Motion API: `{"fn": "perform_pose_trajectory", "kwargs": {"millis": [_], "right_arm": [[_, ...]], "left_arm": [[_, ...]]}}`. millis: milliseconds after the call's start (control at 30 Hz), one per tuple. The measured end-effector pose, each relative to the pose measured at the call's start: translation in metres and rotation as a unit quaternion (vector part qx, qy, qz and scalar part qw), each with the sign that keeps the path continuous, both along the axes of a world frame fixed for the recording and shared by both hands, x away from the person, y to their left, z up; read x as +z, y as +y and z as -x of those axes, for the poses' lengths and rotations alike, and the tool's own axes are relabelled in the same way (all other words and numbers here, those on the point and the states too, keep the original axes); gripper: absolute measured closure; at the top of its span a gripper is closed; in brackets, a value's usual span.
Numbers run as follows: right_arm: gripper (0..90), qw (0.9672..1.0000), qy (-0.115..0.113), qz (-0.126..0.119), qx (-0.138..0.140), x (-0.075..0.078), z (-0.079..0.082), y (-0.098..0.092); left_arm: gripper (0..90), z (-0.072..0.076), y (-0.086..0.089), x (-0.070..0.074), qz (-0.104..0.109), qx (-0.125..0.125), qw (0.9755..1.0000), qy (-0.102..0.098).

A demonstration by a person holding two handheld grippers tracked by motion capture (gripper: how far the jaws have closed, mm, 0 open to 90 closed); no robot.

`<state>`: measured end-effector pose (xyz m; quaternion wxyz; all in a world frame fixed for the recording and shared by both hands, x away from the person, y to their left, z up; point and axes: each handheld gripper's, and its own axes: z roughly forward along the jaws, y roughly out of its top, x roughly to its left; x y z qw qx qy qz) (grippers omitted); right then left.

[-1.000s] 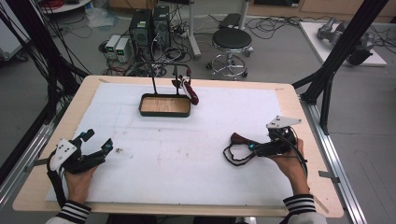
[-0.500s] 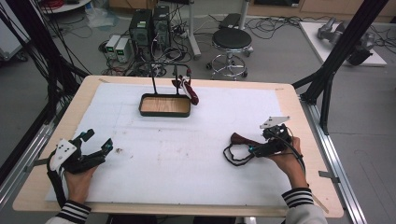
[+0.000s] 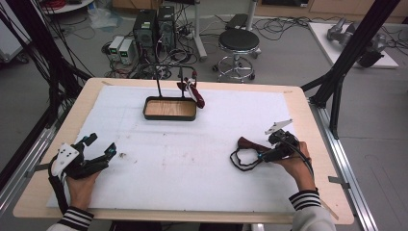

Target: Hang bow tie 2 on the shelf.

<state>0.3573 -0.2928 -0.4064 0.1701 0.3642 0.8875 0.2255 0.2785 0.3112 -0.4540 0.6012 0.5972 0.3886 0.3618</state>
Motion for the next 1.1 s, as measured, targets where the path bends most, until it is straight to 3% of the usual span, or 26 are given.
{"fn": "perform_pose_trajectory", "kwargs": {"millis": [267, 400, 867, 1100], "right_arm": [[21.0, 0.9998, 0.008, 0.015, 0.005, -0.0042, -0.0031, 0.0000], [25.9, 0.9995, 0.015, 0.022, 0.015, -0.0064, -0.0047, 0.0019], [50.3, 0.9983, 0.039, 0.033, 0.029, -0.0106, -0.0078, 0.0058], [69.9, 0.9978, 0.036, 0.050, 0.024, -0.0093, -0.0071, 0.0069]], "left_arm": [[17.8, -0.0001, 0.0001, 0.0000, 0.001, 0.000, 1.0000, 0.000], [17.8, 0.0000, 0.0000, 0.0000, 0.000, 0.000, 1.0000, 0.000], [17.8, -0.0001, 0.0002, 0.0000, 0.001, 0.000, 1.0000, 0.000], [17.8, -0.0001, 0.0002, 0.0000, 0.001, 0.000, 1.0000, 0.000]]}}
